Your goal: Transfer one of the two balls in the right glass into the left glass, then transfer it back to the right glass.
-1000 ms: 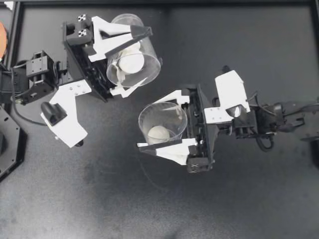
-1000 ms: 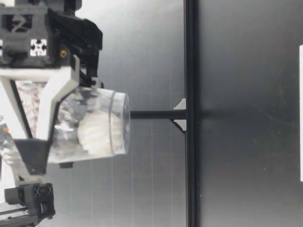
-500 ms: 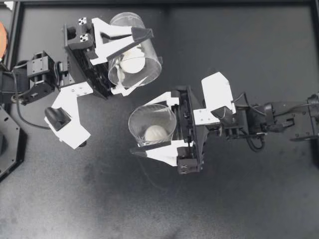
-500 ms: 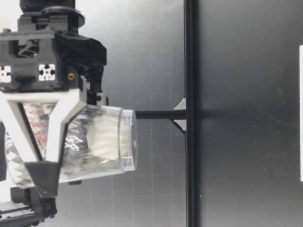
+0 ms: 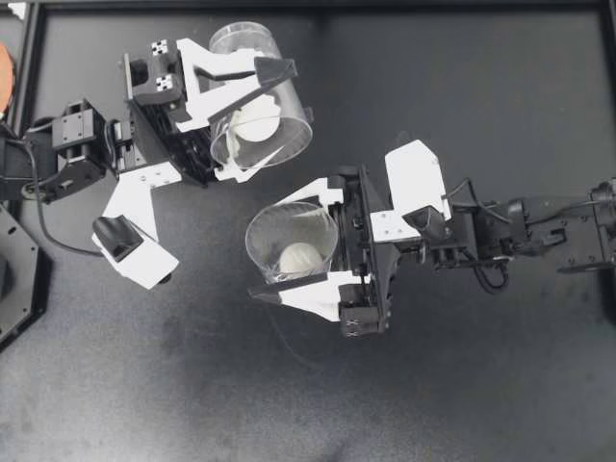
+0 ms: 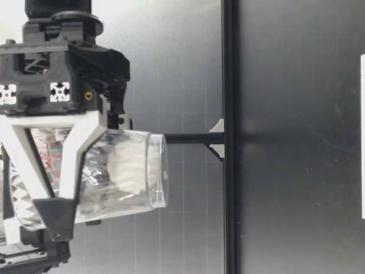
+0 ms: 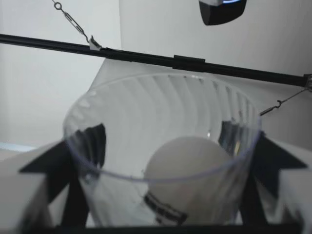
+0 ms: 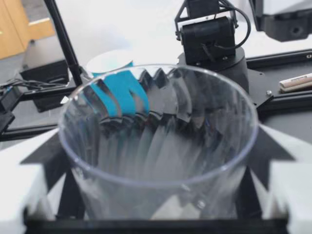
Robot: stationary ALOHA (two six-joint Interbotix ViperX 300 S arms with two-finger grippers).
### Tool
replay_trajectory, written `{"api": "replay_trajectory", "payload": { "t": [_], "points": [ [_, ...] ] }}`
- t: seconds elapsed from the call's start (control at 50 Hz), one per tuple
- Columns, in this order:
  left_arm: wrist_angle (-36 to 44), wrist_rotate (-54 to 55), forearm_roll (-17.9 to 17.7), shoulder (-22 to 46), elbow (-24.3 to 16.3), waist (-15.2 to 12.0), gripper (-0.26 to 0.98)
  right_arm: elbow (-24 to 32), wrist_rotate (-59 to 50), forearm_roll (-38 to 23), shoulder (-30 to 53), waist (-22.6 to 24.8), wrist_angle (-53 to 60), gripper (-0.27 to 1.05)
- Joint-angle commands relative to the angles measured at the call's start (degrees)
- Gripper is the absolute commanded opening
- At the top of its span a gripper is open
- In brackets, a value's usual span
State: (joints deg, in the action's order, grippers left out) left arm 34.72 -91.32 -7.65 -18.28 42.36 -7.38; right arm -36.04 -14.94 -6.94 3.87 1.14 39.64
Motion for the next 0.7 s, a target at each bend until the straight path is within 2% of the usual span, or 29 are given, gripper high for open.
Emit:
{"api": "replay_trajectory", "payload": {
  "t": [0.0, 0.68],
  "points": [
    [0.53, -0.35, 0.0, -0.44, -0.53, -0.26, 0.71, 1.49, 0.0, -0.09, -0.79, 0.18, 0.0, 0.72],
    [0.53, -3.87, 0.0, -0.09, -0.44, -0.26, 0.71, 1.58, 0.18, 0.09, -0.7, 0.09, -0.44, 0.72]
  ]
}}
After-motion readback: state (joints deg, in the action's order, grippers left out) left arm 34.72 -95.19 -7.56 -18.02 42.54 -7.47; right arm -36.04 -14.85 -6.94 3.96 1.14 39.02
